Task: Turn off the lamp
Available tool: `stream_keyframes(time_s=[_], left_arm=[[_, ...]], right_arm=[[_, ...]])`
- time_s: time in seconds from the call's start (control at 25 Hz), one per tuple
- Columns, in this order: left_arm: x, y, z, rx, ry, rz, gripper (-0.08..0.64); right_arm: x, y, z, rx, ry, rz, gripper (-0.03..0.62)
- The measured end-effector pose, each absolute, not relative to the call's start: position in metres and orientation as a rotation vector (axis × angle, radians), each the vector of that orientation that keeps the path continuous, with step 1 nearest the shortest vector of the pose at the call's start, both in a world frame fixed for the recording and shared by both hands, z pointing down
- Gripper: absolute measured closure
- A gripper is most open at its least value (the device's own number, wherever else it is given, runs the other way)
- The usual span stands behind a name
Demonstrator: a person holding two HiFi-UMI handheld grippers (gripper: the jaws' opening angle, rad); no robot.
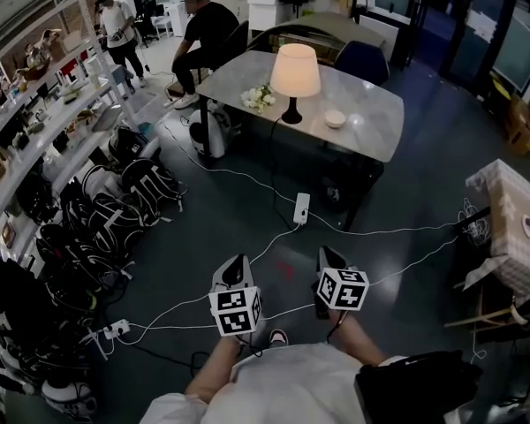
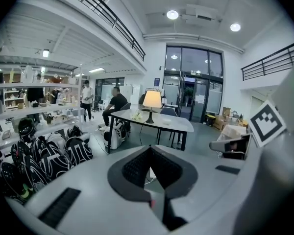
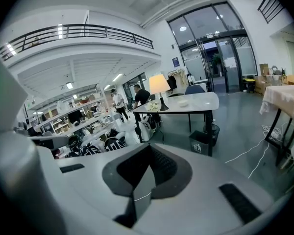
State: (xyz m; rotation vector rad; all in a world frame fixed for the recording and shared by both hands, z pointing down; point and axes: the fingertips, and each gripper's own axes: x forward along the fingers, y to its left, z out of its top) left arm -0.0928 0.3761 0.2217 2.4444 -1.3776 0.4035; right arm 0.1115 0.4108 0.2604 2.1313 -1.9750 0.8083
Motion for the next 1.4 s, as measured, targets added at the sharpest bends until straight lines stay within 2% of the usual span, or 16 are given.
stream_keyframes(time_s=[0.88,1.4], left_arm=[[-0.047,0.305,0.243,2.445,-1.33,0.447,0.565],[-0.022,0.176,0.255,2.453,-1.245,0.403,0.565]], right_arm=[[0.154,0.349,0.301,2.109,-1.898,0.933,0.593],[0.18,0.249,0.301,2.189,-1.807,0.932,0.594]])
